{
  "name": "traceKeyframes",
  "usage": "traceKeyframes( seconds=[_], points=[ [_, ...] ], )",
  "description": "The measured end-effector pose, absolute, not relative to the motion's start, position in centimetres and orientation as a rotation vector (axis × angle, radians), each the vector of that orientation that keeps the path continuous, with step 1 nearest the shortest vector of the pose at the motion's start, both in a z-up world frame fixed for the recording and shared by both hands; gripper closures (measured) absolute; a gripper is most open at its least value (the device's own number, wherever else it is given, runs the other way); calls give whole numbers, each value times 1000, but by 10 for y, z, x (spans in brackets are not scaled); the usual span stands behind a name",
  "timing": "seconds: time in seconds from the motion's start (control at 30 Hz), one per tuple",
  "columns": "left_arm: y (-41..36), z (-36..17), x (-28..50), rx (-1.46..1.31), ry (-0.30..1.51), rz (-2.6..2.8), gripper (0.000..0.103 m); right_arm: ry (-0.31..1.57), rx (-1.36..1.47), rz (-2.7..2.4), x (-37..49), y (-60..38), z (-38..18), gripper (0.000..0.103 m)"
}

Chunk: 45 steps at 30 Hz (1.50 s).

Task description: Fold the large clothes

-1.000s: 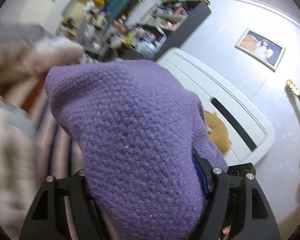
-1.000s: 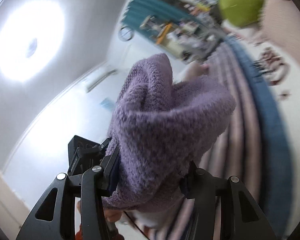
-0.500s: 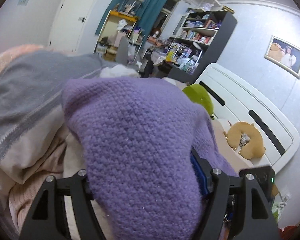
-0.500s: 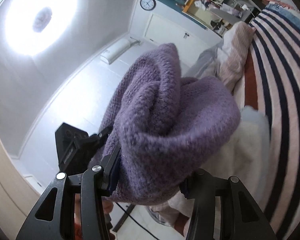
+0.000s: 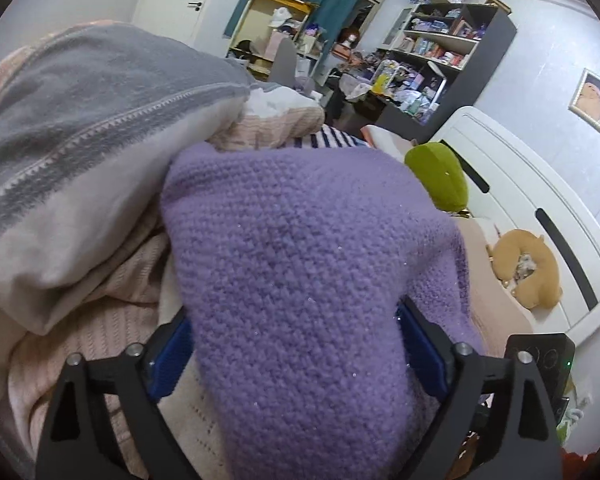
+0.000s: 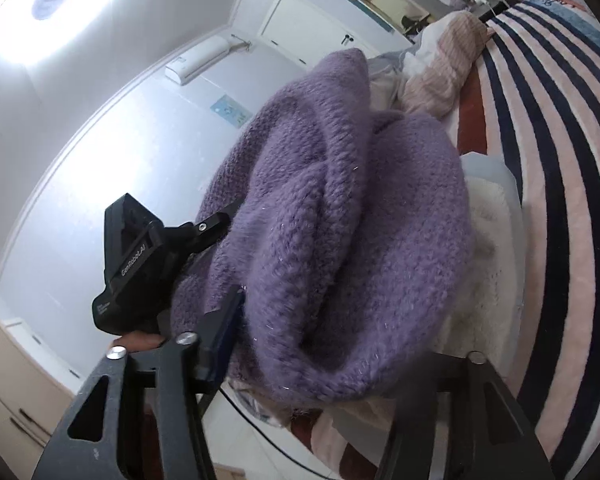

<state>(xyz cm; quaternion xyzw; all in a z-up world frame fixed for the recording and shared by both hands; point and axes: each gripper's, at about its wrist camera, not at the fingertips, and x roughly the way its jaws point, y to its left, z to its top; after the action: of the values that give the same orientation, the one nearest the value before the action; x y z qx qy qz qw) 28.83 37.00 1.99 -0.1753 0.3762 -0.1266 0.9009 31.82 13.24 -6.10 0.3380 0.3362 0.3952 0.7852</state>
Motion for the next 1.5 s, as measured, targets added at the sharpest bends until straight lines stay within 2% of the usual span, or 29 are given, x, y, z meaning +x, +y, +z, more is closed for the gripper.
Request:
traceKeyframes(
  seconds=[0.17, 0.37, 0.6, 0.93, 1.3, 1.5],
  points=[
    [366, 39, 269, -329, 773, -180, 6, 749, 663, 834, 324, 104, -58, 23],
    [367, 63, 252, -270, 754, -107, 6, 752, 624, 856, 326, 64, -53, 23],
    [341, 88, 211, -227, 635, -83, 6, 664, 476, 852, 313, 29, -32, 23],
    [248, 117, 163, -109, 501, -16, 4, 572, 214, 753, 270, -32, -17, 23],
    [104, 104, 103, 5, 271, 12, 1, 422, -7, 487, 201, -117, -4, 23],
    [34, 86, 80, -11, 176, 39, 1, 334, -50, 374, 157, -150, 2, 11]
  ],
)
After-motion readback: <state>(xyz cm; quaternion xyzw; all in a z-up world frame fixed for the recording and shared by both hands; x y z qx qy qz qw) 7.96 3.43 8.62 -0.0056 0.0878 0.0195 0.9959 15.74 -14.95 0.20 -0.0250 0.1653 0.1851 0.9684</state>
